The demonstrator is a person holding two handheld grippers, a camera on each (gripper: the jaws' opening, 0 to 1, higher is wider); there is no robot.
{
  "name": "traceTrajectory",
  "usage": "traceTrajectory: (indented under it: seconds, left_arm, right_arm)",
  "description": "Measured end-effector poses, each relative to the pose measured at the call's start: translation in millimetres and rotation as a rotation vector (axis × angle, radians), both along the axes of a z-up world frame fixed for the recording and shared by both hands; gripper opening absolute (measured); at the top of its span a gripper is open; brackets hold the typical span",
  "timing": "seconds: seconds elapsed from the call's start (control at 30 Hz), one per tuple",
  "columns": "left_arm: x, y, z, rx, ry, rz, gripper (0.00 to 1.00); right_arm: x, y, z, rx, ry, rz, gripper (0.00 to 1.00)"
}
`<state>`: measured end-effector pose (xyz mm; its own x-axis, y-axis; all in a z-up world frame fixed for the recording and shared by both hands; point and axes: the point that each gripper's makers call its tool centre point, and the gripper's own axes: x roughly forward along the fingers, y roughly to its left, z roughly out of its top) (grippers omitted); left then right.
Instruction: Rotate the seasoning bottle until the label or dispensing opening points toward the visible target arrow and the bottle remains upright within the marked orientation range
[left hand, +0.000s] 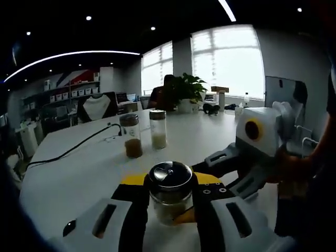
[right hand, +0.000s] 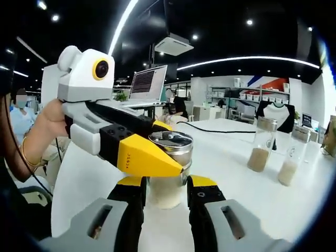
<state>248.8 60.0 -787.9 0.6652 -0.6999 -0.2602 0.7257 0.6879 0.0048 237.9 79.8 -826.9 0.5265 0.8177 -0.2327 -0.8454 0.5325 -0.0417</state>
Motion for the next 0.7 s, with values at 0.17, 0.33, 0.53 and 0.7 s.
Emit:
traceTrajectory:
  seconds: [0.17,0.33,0.53,0.7]
  left_arm:
    - [-2.5,-2.1,-4.4,-0.011,0.020,-0.005,0.33]
    - [-3.6,-2.5,-10.3,-0.004,0.030,-0.004,0.33]
    - [-5.0,-3.4,-11.7,-0.016,0.022,-0.005,0.33]
    - [-8.8,-4.8,-12.1,-0.011,-0.004,-0.003,0.33]
  right_arm:
    - [-3.1,-2.5,-3.9,-0.009,0.015,0.004,0.29]
    - [-4.0,-3.3,-9.6,-0.033,0.014,0.007,0.29]
    - [-4.5,-4.4,-11.6,-0.024,0.019,0.004,0.29]
    - [-5.9,-5.5,-12.0,-0.023,0.004,0.004,0.29]
